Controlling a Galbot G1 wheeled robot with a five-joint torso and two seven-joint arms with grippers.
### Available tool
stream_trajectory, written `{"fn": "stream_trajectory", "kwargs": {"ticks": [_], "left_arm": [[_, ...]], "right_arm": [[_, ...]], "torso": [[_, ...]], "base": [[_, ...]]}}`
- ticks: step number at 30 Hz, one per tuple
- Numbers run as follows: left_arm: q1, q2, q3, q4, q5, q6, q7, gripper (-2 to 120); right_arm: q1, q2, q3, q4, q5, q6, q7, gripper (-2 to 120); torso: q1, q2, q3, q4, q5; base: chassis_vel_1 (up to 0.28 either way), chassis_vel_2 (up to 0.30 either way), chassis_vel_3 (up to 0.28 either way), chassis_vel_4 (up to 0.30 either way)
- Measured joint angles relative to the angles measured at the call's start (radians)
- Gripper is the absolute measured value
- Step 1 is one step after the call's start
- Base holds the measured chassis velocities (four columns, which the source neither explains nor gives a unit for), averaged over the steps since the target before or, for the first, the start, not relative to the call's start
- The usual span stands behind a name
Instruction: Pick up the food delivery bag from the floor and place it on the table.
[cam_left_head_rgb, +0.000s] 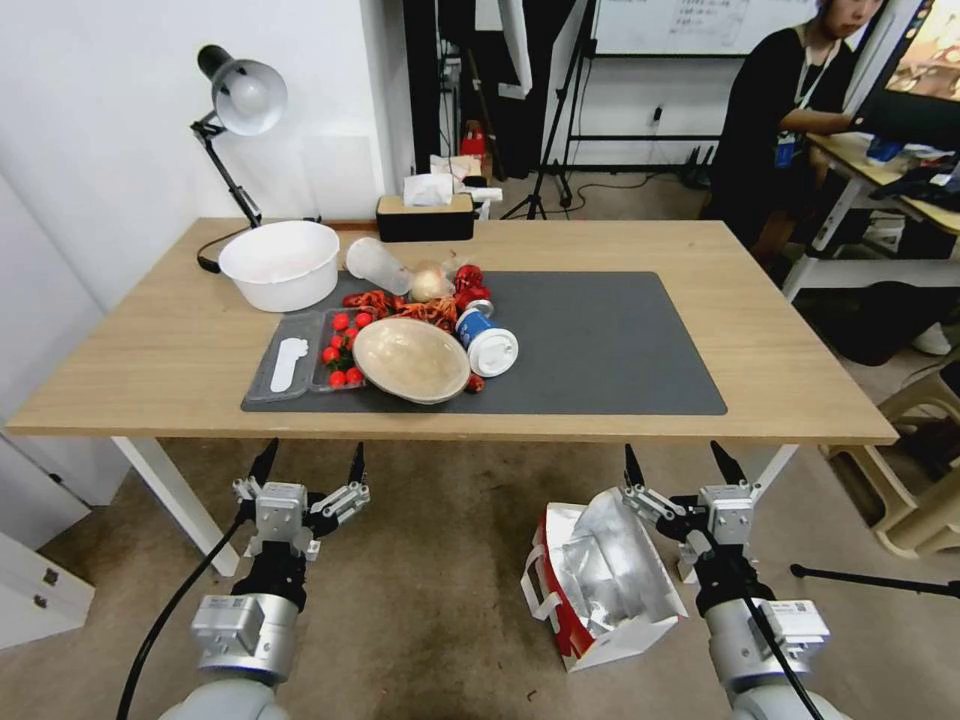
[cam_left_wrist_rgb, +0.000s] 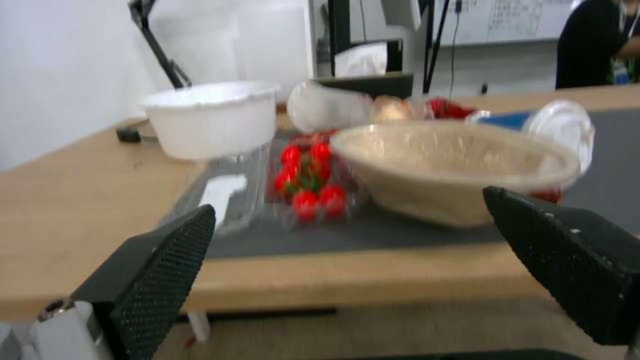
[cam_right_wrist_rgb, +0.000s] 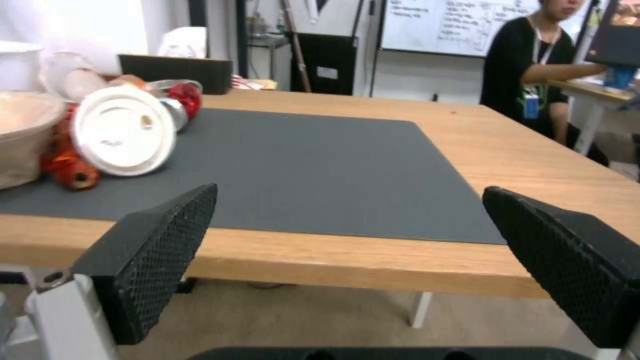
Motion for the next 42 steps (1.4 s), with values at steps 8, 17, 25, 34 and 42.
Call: {"fn": "stream_trajectory", "kwargs": {"ticks": [8,17,25,34,42], "left_arm": [[-0.036,-0.007,-0.004,-0.012,-0.071,0.059,-0.001,100],[-0.071,-0.011,-0.009,-0.016,-0.120,0.087,-0.001,100],[-0.095,-0.016,-0.055,-0.002,-0.253,0.114,0.037,100],[-0.087,-0.019,-0.059,0.016,-0.260,0.084,0.054,100],[-0.086,-0.018,-0.060,0.018,-0.260,0.084,0.052,100]], "right_arm": [[0.046,-0.006,0.075,0.048,0.066,-0.119,0.004,100],[0.064,-0.009,0.105,0.062,0.089,-0.153,0.003,100],[0.142,-0.025,0.245,0.156,0.226,-0.391,0.010,100],[0.135,-0.049,0.244,0.148,0.231,-0.383,0.013,100],[0.135,-0.048,0.239,0.142,0.227,-0.376,0.013,100]], "torso": [[0.000,0.000,0.000,0.0002,0.0000],[0.000,0.000,0.000,0.0003,0.0000],[0.000,0.000,0.000,-0.0001,-0.0001],[0.000,0.000,0.000,-0.0001,0.0000],[-0.007,-0.015,-0.008,-0.0002,0.0000]], "base": [[0.000,0.000,0.000,0.000],[0.000,0.000,0.000,0.000],[0.000,0.000,0.000,0.000],[0.000,0.000,0.000,0.000],[0.000,0.000,0.000,0.000]]}}
